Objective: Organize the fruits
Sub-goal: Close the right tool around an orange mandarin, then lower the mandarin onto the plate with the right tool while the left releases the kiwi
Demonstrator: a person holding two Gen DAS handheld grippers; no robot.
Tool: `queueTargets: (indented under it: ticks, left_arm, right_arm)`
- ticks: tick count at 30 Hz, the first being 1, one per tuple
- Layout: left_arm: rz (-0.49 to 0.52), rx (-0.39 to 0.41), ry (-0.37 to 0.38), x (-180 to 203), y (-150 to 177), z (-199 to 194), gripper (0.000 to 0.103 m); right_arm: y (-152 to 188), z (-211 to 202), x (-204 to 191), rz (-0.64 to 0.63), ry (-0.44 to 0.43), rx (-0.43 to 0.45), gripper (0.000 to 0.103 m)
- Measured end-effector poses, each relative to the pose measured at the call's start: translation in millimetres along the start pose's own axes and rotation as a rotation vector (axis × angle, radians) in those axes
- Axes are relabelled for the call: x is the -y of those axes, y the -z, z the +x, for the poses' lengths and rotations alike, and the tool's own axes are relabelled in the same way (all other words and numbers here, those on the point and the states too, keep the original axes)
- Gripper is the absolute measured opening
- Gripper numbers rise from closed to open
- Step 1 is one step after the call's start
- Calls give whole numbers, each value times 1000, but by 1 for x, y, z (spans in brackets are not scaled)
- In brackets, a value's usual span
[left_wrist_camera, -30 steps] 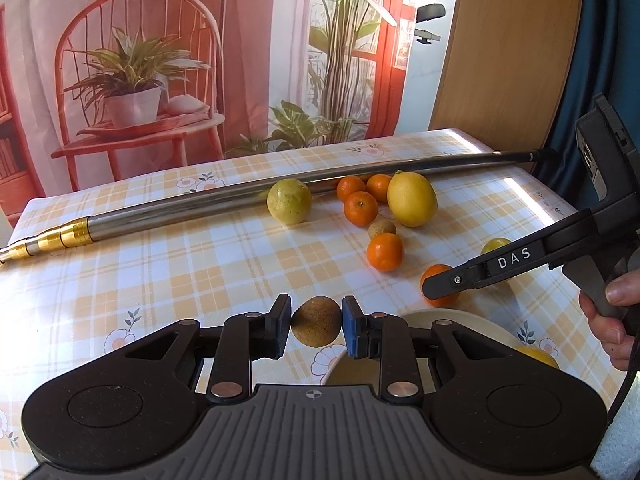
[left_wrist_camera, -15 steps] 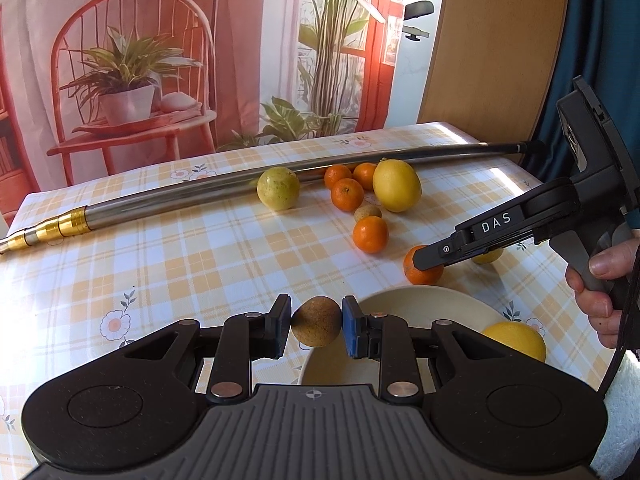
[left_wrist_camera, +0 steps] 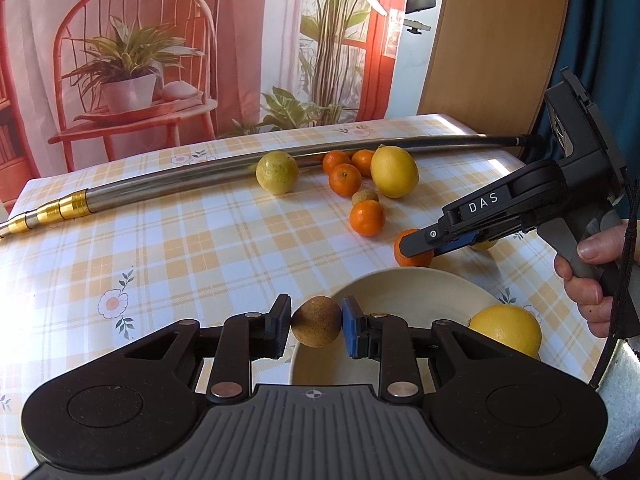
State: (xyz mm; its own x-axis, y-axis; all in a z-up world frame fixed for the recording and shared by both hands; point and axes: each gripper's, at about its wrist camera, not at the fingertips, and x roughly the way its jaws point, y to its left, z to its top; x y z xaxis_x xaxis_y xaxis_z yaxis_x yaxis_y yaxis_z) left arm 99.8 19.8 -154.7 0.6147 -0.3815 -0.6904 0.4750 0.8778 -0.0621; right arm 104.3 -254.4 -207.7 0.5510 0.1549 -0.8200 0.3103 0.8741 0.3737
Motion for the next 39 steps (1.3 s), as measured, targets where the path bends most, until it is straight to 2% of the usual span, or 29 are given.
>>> queueTargets:
  ticks: [6,12,18,28,39]
  left_arm:
    - [-3,0,5,2,1,-2,29]
    - [1,-21,16,7,9,-1,29]
    - [2,-34,27,9,12,-1,29]
    - [20,-62,20,15,24,0,29]
    - [48,-94,-19,19,32,1,29]
  right_arm:
    - [1,-12,1,4,-8,34,29]
    - [9,-37,-10,-74,-9,75,29]
    - [25,-48,-19,-127,-29,47,29]
    - [48,-42,-25,-148,-44,-10,29]
    - [54,-37,-27,-159,-13,-35,29]
